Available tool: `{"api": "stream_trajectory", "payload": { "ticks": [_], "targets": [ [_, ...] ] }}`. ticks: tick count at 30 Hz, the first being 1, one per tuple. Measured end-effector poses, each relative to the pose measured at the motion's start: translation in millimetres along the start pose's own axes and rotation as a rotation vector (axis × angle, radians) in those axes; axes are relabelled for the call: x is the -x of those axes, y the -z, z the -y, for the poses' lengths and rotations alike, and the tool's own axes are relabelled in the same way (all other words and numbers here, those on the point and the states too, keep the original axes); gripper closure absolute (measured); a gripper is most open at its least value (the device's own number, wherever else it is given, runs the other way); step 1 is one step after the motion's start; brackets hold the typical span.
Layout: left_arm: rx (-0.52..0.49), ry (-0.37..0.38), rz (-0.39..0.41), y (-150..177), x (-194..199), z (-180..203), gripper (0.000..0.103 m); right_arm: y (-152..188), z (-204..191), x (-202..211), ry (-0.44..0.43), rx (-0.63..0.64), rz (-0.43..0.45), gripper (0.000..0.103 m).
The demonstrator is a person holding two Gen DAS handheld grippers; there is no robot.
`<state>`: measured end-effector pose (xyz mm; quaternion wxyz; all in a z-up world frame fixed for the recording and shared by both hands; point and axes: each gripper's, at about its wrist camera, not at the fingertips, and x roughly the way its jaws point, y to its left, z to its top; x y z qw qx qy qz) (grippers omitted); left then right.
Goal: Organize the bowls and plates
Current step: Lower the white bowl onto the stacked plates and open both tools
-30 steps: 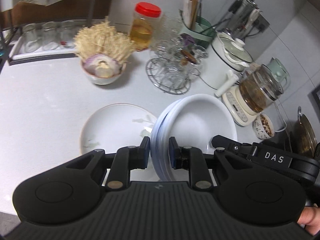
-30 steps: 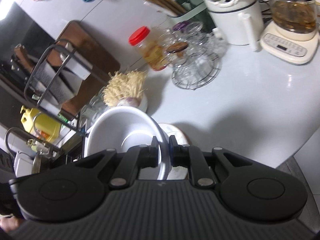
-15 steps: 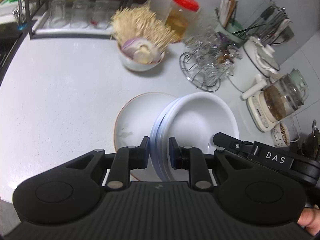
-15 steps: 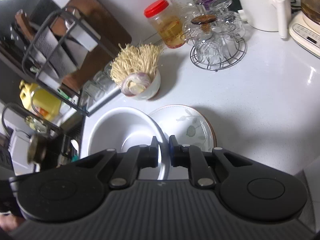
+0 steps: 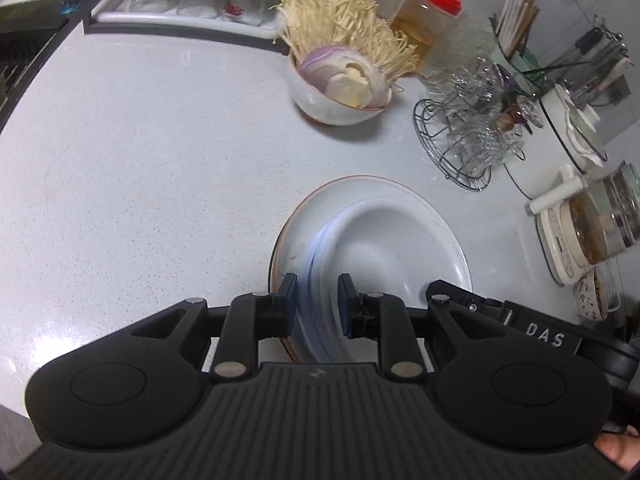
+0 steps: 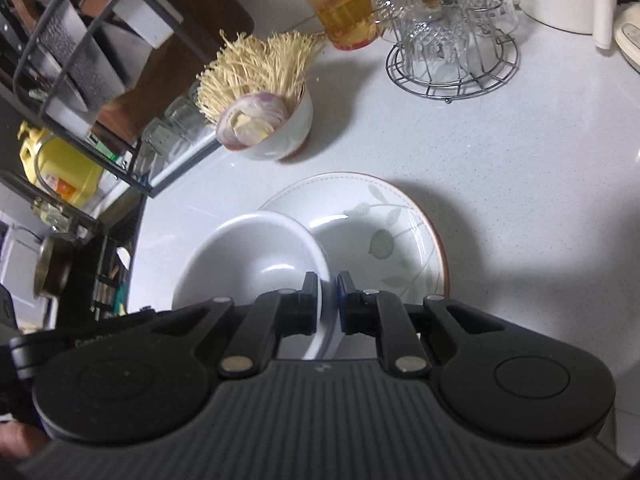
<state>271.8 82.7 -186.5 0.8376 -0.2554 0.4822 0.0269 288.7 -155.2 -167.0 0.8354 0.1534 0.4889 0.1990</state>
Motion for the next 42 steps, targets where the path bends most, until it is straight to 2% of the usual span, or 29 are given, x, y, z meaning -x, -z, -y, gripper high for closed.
{"api": "stream_trajectory", "payload": {
  "ticks": [2,7,14,25,27,29,30,31,33,34,37,42],
  "targets": [
    [0.019,0.001,-0.002,-1.6,-0.6,-2.8,0.079,-2.1,-5.8,-2.9,0.023,0.057,0.007,0.088],
    [0.030,-0.021,-0.009,-4.8,-2.1,-2.2,0.079,-10.7,-8.5,-9.1,0.015,0.103,-0.018,0.088],
    [0.038,-0.044,-0.007,0.3,-7.8,5.8,0.078,-10.4,3.9,-18.1,-0.006,0.104,-0.091,0.087],
    [-0.004,-0.097,0.009,2.5,-5.2,15.9,0.078,-13.5,9.9,-19.6,-0.051,0.114,-0.098,0.087],
    [-0.021,-0.107,0.015,3.5,-3.4,17.3,0.074,-12.9,11.4,-18.0,-0.058,0.114,-0.096,0.087],
    [-0.043,-0.132,0.022,4.0,0.0,19.1,0.057,-12.2,12.9,-16.2,-0.052,0.110,-0.091,0.086],
    [-0.046,-0.132,0.028,4.1,3.0,19.0,0.054,-12.2,13.7,-15.3,-0.053,0.107,-0.092,0.084],
    [-0.050,-0.128,0.037,4.3,6.4,19.2,0.050,-12.5,15.0,-13.9,-0.055,0.102,-0.092,0.077],
    [-0.064,-0.133,0.052,4.3,13.3,21.3,0.050,-13.0,17.1,-8.3,-0.049,0.092,-0.074,0.065],
    [-0.069,-0.140,0.059,3.9,16.9,22.5,0.050,-13.7,17.4,-4.9,-0.044,0.096,-0.062,0.062],
    [-0.064,-0.154,0.077,2.7,30.1,26.0,0.050,-17.9,14.9,3.6,-0.035,0.122,-0.044,0.056],
    [-0.086,-0.152,0.127,0.1,62.1,40.5,0.050,-29.6,8.2,33.1,-0.059,0.147,0.015,0.056]
  ]
}}
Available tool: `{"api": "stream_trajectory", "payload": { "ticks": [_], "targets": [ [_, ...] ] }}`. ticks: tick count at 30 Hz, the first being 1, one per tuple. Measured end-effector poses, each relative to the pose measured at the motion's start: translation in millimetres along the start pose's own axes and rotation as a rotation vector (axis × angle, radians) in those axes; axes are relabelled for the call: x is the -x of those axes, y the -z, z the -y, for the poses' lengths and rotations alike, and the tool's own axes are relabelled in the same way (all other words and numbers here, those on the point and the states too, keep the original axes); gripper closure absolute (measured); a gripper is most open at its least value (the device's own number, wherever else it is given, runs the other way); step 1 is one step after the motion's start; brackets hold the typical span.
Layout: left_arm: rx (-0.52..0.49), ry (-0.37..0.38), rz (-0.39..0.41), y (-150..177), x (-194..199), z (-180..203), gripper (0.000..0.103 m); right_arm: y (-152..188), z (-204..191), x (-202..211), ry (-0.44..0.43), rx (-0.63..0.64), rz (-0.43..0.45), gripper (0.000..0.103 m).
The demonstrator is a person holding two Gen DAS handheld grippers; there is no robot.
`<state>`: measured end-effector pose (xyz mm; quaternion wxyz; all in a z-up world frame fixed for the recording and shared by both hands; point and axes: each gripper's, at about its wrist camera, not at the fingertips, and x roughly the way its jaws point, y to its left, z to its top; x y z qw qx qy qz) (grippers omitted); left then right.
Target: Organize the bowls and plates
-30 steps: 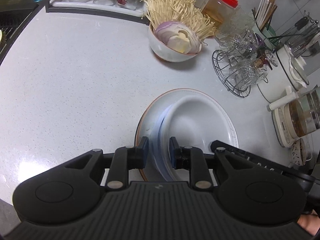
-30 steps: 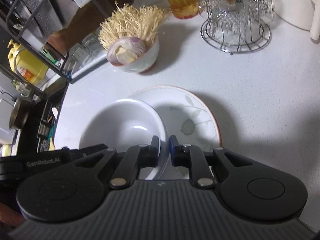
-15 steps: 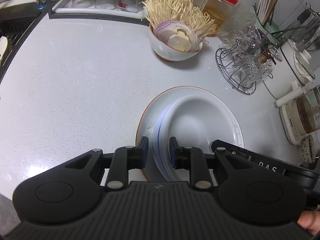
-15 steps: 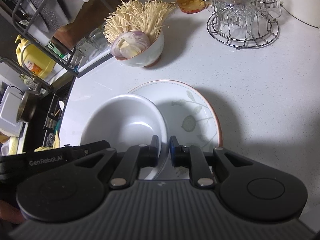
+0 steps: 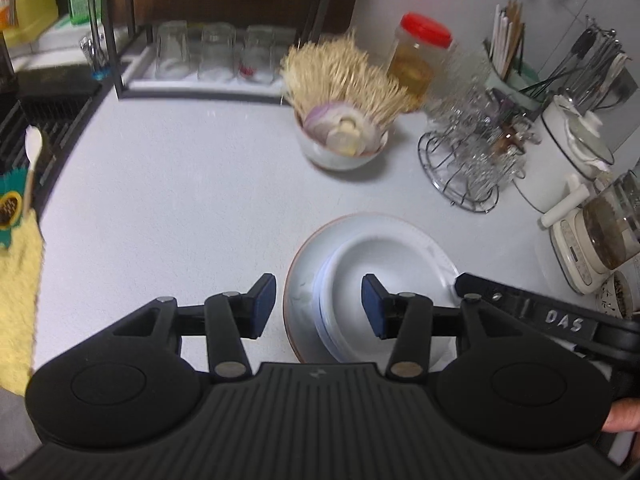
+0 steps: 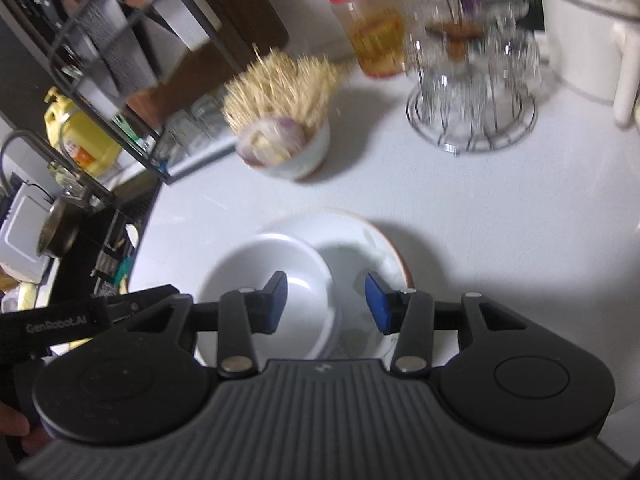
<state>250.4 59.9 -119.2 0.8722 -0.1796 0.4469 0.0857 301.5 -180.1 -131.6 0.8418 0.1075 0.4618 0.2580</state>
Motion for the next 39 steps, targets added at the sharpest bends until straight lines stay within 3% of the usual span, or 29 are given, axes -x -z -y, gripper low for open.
{"api": "stream_trajectory", "payload": {
  "ticks": [6,12,22,31,39],
  "targets": [
    [-0.014,0.005,0.056,-3.5,39.3,13.1,0.050,-12.3,-9.1,39.3,-0.019,0.029,0.066,0.056],
    [-0.039,0.032,0.118,3.6,80.9,12.6,0.050,-6.2,-24.3,91.3,-0.018,0.058,0.186,0.056],
    [-0.089,0.025,0.166,45.0,155.0,-17.0,0.050,50.3,-67.7,158.8,0.023,0.067,0.284,0.056],
    [-0.104,0.059,0.185,86.9,210.7,-42.5,0.050,103.8,-108.3,190.7,0.067,0.077,0.339,0.056],
    [-0.137,0.059,0.245,114.6,254.9,-42.1,0.048,129.3,-123.6,218.4,0.087,0.090,0.362,0.056]
  ]
}}
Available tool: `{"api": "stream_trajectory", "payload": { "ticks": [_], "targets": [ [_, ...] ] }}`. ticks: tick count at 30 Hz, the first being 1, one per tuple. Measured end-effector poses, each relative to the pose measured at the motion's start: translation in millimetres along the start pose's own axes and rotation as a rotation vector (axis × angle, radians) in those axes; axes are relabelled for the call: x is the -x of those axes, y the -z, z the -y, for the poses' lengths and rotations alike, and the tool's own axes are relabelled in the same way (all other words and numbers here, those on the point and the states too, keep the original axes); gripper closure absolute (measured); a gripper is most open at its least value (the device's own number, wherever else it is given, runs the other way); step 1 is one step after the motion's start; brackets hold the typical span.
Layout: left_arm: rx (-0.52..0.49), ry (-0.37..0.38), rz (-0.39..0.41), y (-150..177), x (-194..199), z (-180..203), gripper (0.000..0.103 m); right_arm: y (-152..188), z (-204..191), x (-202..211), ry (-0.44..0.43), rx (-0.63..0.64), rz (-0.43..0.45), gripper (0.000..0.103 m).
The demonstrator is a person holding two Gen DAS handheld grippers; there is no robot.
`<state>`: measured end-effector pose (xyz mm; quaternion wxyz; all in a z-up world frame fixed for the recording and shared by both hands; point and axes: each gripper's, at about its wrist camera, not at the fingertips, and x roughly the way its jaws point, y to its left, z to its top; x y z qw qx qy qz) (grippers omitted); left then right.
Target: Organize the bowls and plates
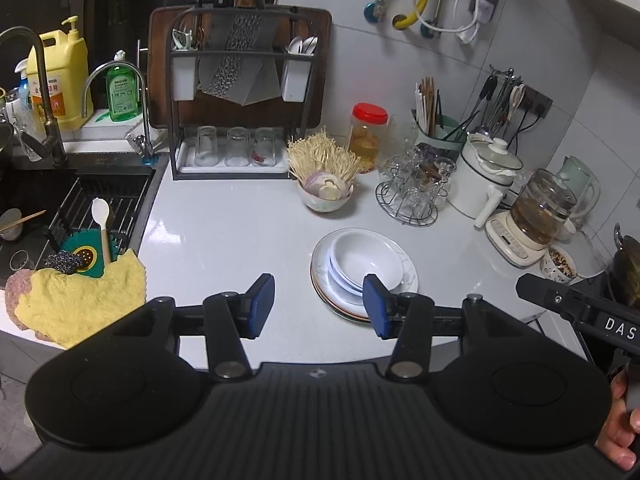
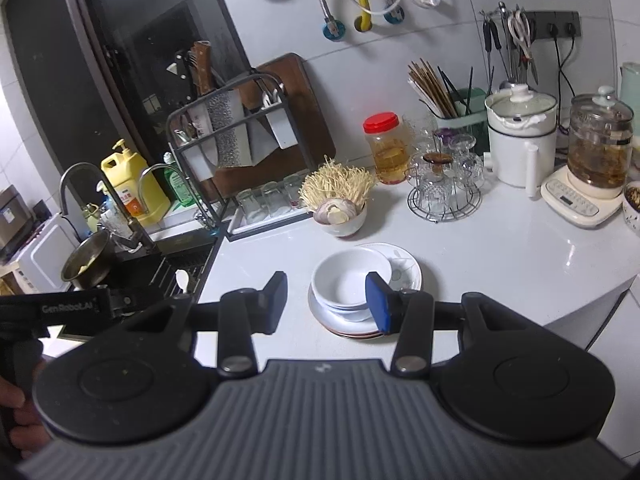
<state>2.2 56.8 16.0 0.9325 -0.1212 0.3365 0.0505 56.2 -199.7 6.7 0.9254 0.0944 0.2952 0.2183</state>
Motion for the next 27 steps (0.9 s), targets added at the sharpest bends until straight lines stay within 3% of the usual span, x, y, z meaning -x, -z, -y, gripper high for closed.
{"api": "stream_trajectory", "payload": {
  "ticks": [6,16,20,21,24,27],
  "targets": [
    [0.002,-0.026,0.027,13.6,21.2,19.0,0.047,4.3,-0.9,22.0,-0.007,0.069,0.027,0.056],
    [0.062,-0.070,0.065,30.2,35.1,65.1,0.042,5.1,35.0,47.3,-0.048,0.112,0.008,0.056],
    [0.023,-0.046,0.095,41.2,41.8,90.4,0.033,5.0,46.3,54.1,-0.052,0.132,0.006,0.056],
    [0.022,-0.038,0.100,43.9,43.4,95.8,0.032,5.1,48.9,56.3,-0.049,0.135,0.005,0.052],
    [0.026,-0.028,0.105,53.8,47.3,108.1,0.022,7.0,55.9,64.0,-0.045,0.140,0.029,0.019],
    [0.034,-0.022,0.101,62.3,48.7,116.5,0.017,7.1,61.4,65.9,-0.062,0.171,0.023,0.020]
  ]
}}
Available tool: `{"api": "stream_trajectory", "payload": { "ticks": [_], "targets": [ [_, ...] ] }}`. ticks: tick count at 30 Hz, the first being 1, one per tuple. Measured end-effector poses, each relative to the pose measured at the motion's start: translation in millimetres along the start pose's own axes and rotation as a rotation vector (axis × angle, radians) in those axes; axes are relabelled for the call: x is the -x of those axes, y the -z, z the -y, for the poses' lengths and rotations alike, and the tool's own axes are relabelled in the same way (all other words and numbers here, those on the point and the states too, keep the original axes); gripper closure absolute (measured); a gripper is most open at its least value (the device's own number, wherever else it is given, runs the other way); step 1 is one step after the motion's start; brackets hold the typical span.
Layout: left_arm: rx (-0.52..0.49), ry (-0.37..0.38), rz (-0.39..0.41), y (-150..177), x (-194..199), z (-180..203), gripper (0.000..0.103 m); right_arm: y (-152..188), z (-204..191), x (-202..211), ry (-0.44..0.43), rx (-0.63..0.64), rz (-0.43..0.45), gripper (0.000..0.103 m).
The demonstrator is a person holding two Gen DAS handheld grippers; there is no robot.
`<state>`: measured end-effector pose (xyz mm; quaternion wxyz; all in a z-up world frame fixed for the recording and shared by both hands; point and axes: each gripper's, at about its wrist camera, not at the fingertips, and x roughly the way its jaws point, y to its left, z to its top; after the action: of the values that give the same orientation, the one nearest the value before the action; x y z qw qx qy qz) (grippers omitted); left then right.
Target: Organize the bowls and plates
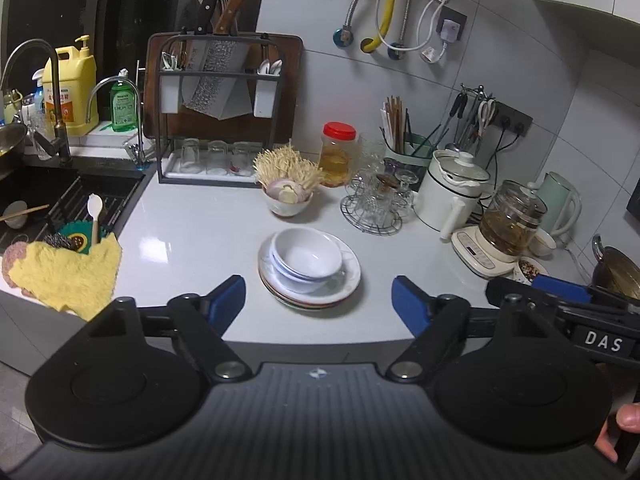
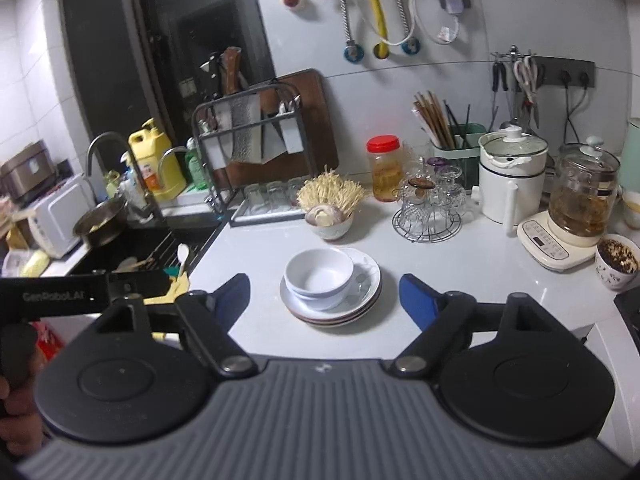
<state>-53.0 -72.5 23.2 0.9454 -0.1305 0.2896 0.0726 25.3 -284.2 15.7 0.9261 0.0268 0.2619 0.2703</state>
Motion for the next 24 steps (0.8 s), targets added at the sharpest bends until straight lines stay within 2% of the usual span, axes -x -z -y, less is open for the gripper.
{"api": "stream_trajectory", "payload": {
  "ticks": [4,7,8,10,24],
  "targets": [
    [-0.001,-0.048,0.003,7.1,3.4,6.9,0.009,-0.1,8.6,0.3,-0.008,-0.003,-0.008,0.020],
    [0.023,-0.082,-0.007,9.5,3.9,5.0,0.007,-1.8,11.3,0.8,0.000,0.014,-0.004,0.020],
    [0.030,-0.087,-0.007,10.3,3.8,4.9,0.007,-2.5,12.7,0.9,-0.001,0.013,-0.003,0.017],
    [0.038,-0.098,-0.012,10.1,3.6,3.4,0.006,-3.5,14.9,0.8,0.001,0.006,0.004,0.000],
    [0.024,-0.151,-0.044,-1.0,-13.1,4.4,0.005,-6.8,23.2,-9.2,-0.005,-0.007,0.008,0.000]
  ]
}}
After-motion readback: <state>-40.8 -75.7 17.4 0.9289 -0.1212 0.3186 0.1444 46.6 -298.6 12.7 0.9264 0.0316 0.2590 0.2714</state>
